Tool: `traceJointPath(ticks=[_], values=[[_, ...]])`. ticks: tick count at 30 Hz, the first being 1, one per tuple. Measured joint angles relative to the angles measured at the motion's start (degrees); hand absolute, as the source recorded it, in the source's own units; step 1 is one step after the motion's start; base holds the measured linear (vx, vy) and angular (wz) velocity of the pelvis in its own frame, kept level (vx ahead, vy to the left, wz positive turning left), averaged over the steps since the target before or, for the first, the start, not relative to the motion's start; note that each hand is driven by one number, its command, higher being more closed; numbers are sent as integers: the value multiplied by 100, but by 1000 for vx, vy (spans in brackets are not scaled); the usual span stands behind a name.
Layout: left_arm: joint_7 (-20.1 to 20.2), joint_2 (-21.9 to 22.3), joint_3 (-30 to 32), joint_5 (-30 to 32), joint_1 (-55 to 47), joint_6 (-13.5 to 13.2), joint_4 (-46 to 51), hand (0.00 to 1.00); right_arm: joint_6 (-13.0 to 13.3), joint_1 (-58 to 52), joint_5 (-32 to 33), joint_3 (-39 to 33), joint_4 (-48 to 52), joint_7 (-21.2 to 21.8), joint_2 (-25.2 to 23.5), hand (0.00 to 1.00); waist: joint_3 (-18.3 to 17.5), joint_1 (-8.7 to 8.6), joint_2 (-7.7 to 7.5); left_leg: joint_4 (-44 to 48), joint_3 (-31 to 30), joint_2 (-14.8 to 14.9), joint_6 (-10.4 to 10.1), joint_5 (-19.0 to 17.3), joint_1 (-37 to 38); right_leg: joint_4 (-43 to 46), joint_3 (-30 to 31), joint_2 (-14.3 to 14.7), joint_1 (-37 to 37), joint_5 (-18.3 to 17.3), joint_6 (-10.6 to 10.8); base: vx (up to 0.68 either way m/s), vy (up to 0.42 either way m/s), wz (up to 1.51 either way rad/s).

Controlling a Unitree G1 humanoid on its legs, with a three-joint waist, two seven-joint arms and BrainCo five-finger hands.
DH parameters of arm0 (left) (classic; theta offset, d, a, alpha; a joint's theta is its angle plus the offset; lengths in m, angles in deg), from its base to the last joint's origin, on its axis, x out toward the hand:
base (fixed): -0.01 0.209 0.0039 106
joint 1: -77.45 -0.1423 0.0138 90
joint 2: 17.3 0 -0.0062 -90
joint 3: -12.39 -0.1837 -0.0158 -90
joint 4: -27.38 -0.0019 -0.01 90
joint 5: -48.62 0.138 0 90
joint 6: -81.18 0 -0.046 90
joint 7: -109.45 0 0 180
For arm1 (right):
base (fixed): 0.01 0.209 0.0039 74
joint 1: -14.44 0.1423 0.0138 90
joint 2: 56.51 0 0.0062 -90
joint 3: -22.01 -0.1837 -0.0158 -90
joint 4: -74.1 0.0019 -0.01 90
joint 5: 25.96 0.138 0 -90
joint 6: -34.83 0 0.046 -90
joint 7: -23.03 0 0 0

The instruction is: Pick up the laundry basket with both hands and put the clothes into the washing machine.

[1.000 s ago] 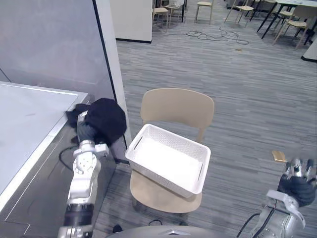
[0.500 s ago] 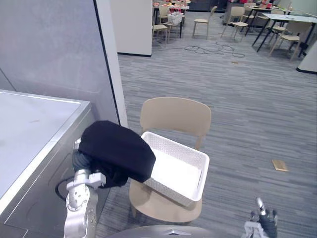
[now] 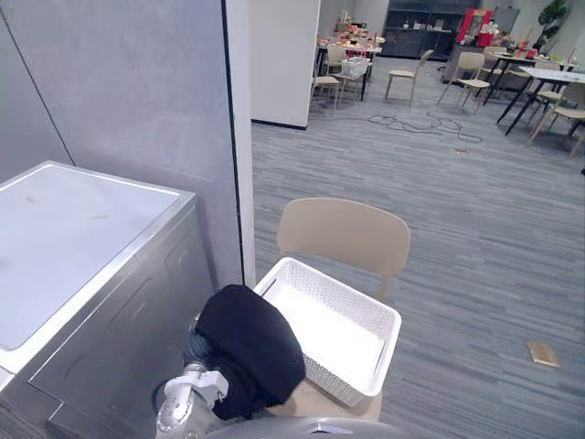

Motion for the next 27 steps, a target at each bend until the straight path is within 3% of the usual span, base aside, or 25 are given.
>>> traceJointPath(ticks=[3,5,7,8,9,10,12,13,14,17,19,21,23,24,26,27], values=[[-13,-38,110,-14,18,0,4,100,33,193,-1,322,-130,-3,153,0,89,37,-29,293,-15,132,-61,-12,-175,232,2,108,-117,-44,-50,19,-67,1],[-43,-46,90,-121,206,0,58,100,71,586,-59,675,-114,-41,268,0,298,82,-26,753,-387,285,-109,-20,-828,688,-243,222,-522,-236,-196,-94,-100,53],[-65,-22,32,-113,362,0,65,100,154,829,-227,916,-67,-34,402,0,451,120,7,735,-682,295,6,114,-1159,1027,-553,202,-779,-423,-267,-146,-110,89],[-69,1,38,-111,397,1,74,100,160,1029,-227,1012,7,-18,476,0,563,135,58,586,-645,309,333,12,-1259,1260,-767,127,-910,-536,-319,-147,-105,119],[-93,-72,52,-98,386,12,71,100,172,1155,-229,1099,96,-2,487,0,599,102,-8,442,-239,304,970,-570,-1301,1239,-982,-12,-908,-532,-362,-93,-32,110],[-111,-111,52,-90,432,15,92,100,194,1204,-229,1118,115,10,422,0,643,122,-221,743,30,287,918,-628,-1370,1225,-1112,-210,-910,-520,-397,-63,-2,103],[-148,-73,-27,-81,496,20,229,100,272,1444,-310,1128,165,12,456,0,764,210,-88,2098,168,384,863,-618,-1770,1330,-1348,-408,-969,-513,-425,-72,2,73],[-146,41,-95,-62,504,22,331,100,272,1502,-420,1082,203,12,500,0,747,228,144,2774,160,540,789,-794,-1817,1374,-1533,-435,-940,-489,-442,-66,38,82],[-131,32,-203,-31,543,15,419,100,254,1508,-445,912,226,9,496,0,745,196,264,3222,176,773,675,-962,-1633,1471,-1745,-527,-857,-484,-443,-56,106,80],[-125,-5,-239,10,737,21,378,100,247,1487,-443,429,69,-18,390,0,742,66,252,3532,146,1183,666,-996,-1426,1494,-2091,-734,-735,-340,-379,-30,217,79],[-79,-15,-325,10,1011,21,244,100,232,1386,-444,-172,-184,-84,397,0,721,-52,250,3176,-4,1367,675,-925,-1360,1390,-2390,-994,-710,-31,-142,2,400,100],[-49,-7,-332,8,1160,20,77,100,117,1388,-445,-556,-560,-131,398,0,657,-73,235,2684,-80,1146,235,-1234,-1289,1091,-2508,-1089,-733,454,-204,12,572,69],[-58,-181,-171,7,1160,20,-71,100,78,1378,-429,-866,-827,-191,199,0,637,-72,101,2544,-92,1011,-320,-1590,-1408,691,-2509,-1112,-701,1139,-351,-14,531,47],[-62,-395,-169,8,1151,21,-181,100,8,1354,-429,-886,-847,-234,98,0,588,-27,-62,2579,-40,914,-589,-1810,-1448,613,-2505,-1215,-668,1416,-334,-8,508,39],[-64,-564,-173,11,1140,27,-250,100,-17,1353,-425,-861,-839,-228,3,0,575,29,-253,2630,-49,742,-572,-1832,-1451,594,-2518,-1384,-615,1603,-354,-22,354,27],[-65,-620,-193,20,1088,28,-246,100,-3,1346,-373,-842,-776,-225,-26,0,566,116,-280,2679,-78,633,-449,-1900,-1489,579,-2537,-1491,-561,1916,-504,-59,161,28]])
